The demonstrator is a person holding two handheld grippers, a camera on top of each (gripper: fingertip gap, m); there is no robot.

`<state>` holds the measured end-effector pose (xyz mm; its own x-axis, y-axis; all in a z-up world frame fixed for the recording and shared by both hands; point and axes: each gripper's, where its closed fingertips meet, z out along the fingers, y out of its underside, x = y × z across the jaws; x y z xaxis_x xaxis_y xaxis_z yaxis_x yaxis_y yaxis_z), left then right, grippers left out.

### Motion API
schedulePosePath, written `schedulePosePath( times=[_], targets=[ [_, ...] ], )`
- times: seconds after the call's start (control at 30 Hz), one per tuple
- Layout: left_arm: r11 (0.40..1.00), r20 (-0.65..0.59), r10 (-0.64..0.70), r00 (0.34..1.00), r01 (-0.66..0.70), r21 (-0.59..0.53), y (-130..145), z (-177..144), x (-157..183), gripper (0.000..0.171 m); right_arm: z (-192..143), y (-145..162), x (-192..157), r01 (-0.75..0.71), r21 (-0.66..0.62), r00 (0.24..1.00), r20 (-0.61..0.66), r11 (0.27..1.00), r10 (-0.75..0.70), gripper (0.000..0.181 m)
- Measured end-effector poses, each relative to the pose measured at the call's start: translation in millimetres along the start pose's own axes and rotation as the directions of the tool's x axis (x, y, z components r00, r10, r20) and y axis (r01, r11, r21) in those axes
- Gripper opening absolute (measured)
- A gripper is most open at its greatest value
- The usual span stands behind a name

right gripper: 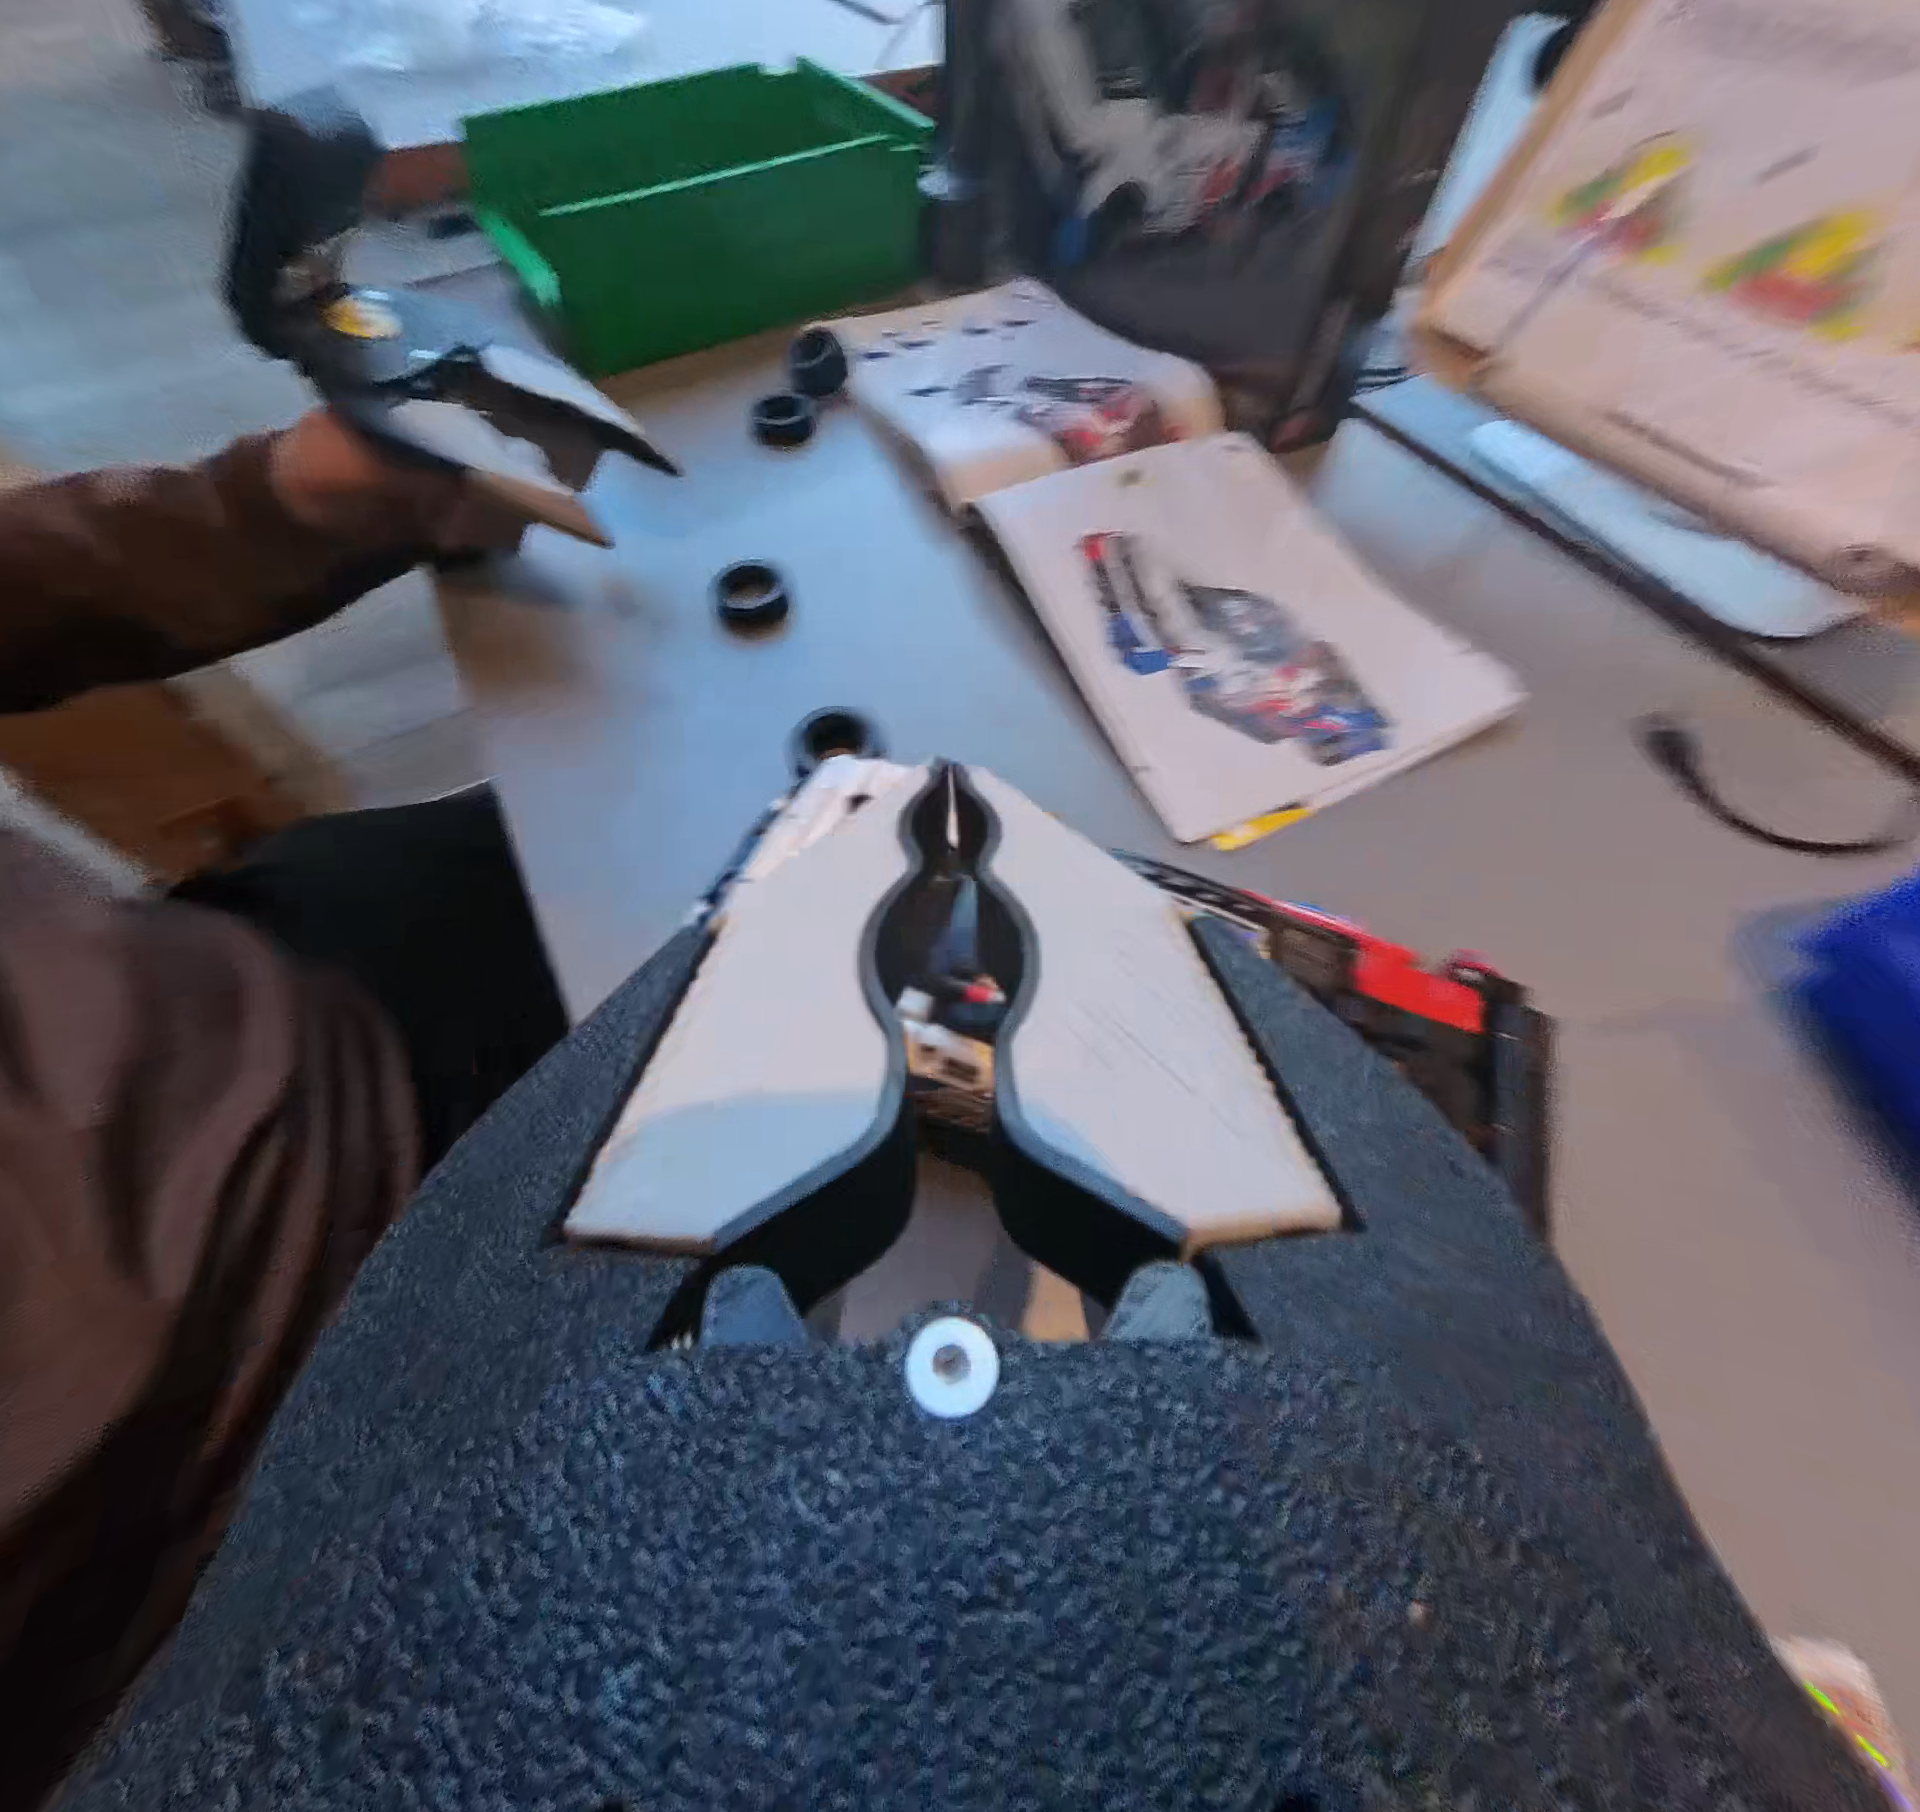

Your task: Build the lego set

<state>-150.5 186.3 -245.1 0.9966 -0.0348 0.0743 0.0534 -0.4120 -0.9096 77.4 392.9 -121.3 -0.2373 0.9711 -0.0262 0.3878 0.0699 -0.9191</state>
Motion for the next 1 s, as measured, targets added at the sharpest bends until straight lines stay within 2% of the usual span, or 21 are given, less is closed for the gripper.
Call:
schedulePosePath(
  times=[0.03,0.1,0.17,0.23,0.27,0.33,0.43,0.47,0.53,0.6,0.7,0.83,0.93,1.0],
  targets=[
    [1.000,-0.006,-0.005,1.000,0.005,0.002,0,0,0,0.063,-1,0,9,0.009,-0.005,0.998,-0.060,1.000,-0.009,0.000],
    [1.000,-0.007,-0.012,1.000,0.012,0.010,-1,-1,0,0.062,20,12,10,0.011,-0.070,0.995,-0.103,0.997,-0.018,0.000],
    [1.000,-0.003,-0.014,1.000,0.014,0.021,-3,-2,-1,0.062,59,36,-5,0.024,-0.160,0.997,-0.075,0.987,-0.036,0.000],
    [0.999,0.005,-0.013,1.000,0.013,0.034,-4,-4,-2,0.062,95,81,-25,0.018,-0.350,1.000,0.009,0.937,-0.016,0.000],
    [0.999,0.010,-0.012,1.000,0.011,0.039,-5,-5,-2,0.062,103,93,-29,0.019,-0.411,1.000,0.024,0.911,-0.010,0.000],
    [0.999,0.006,-0.004,1.000,0.004,0.039,-4,-6,1,0.062,92,66,-15,0.055,-0.358,0.995,-0.054,0.932,-0.079,0.000],
    [0.999,0.004,0.008,1.000,-0.008,0.036,-3,-8,3,0.062,37,-20,2,0.096,-0.092,0.983,-0.146,0.991,-0.109,0.002],
    [0.999,0.002,0.008,1.000,-0.008,0.037,-3,-8,3,0.062,16,-43,5,0.107,-0.020,0.982,-0.155,0.994,-0.109,0.008],
    [1.000,-0.009,0.000,1.000,0.001,0.031,-2,-7,4,0.062,-22,-67,20,0.109,0.037,0.967,-0.237,0.993,-0.097,0.022],
    [0.999,-0.022,-0.009,1.000,0.010,0.031,-2,-7,4,0.062,-50,-68,37,0.104,0.046,0.943,-0.322,0.993,-0.084,0.023],
    [0.998,-0.018,-0.017,1.000,0.018,0.055,-5,-10,3,0.061,-67,-37,51,0.036,0.075,0.933,-0.359,0.997,-0.006,0.024],
    [0.998,-0.011,-0.024,1.000,0.025,0.064,-6,-11,1,0.062,-49,48,64,-0.114,0.083,0.924,-0.356,0.990,0.137,0.026],
    [0.997,0.037,-0.030,0.999,0.028,0.066,-7,-10,-8,0.062,-35,109,80,-0.182,0.063,0.882,-0.432,0.981,0.191,0.028],
    [0.997,0.075,-0.025,0.997,0.020,0.069,-9,-8,-16,0.061,-33,133,94,-0.192,0.066,0.842,-0.501,0.979,0.199,0.028]
  ],
)
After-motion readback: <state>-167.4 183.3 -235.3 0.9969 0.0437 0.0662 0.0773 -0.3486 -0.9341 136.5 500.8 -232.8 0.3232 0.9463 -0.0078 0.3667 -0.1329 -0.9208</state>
